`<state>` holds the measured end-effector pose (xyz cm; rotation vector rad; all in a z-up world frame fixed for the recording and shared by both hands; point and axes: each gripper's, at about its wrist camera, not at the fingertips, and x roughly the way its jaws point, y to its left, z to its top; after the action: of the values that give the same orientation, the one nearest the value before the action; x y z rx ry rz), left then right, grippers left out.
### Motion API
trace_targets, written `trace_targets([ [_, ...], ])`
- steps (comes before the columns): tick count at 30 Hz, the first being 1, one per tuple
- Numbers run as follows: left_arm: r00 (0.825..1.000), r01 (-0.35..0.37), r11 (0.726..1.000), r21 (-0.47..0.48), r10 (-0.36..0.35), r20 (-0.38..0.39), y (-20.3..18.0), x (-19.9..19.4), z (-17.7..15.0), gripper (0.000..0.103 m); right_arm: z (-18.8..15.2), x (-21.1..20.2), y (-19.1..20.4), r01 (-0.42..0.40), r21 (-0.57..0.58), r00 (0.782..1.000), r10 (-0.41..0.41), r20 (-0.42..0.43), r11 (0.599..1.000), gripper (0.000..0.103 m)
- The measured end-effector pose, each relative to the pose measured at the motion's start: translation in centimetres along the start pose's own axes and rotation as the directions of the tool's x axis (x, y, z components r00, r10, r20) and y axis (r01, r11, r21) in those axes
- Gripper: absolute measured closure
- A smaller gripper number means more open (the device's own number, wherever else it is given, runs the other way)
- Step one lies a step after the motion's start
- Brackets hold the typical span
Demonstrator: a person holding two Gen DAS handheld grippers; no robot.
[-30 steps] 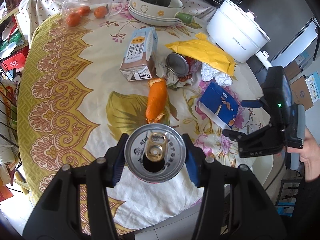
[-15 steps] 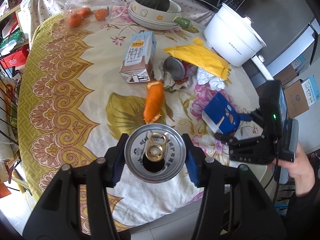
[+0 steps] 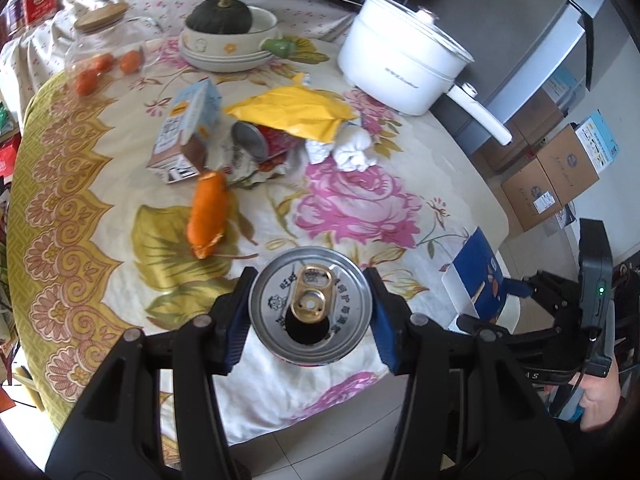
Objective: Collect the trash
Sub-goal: 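Carry can and blue box over the white bin and open both tools to drop them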
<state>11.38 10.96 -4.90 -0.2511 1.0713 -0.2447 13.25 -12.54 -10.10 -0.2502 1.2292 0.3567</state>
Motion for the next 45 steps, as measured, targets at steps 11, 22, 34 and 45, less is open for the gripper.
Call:
trace_targets([
  [11, 0.996, 0.086, 0.991, 0.104, -0.087, 0.01, -8.0, 2.2, -0.1, 0.049, -5.2, -3.1, -6.6, 0.086, 0.115, 0.996, -0.084, -0.015, 0.99, 0.031],
  [22, 0.979, 0.203, 0.947, 0.247, -0.197, -0.052, -19.6, 7.1, -1.3, 0.049, -11.9, -4.1, -16.0, 0.126, 0.313, 0.992, -0.111, -0.064, 0.941, 0.031],
  [34, 0.969, 0.241, 0.891, 0.383, -0.204, -0.136, -27.2, 13.3, -4.3, 0.049, -17.3, -3.3, -22.0, 0.126, 0.405, 0.989, -0.08, -0.127, 0.906, 0.031],
  [45, 0.979, 0.2, 0.882, 0.426, -0.166, -0.115, -27.5, 13.6, -4.3, 0.0, -17.7, -2.6, -21.8, 0.14, 0.392, 0.984, -0.085, -0.156, 0.909, 0.031],
])
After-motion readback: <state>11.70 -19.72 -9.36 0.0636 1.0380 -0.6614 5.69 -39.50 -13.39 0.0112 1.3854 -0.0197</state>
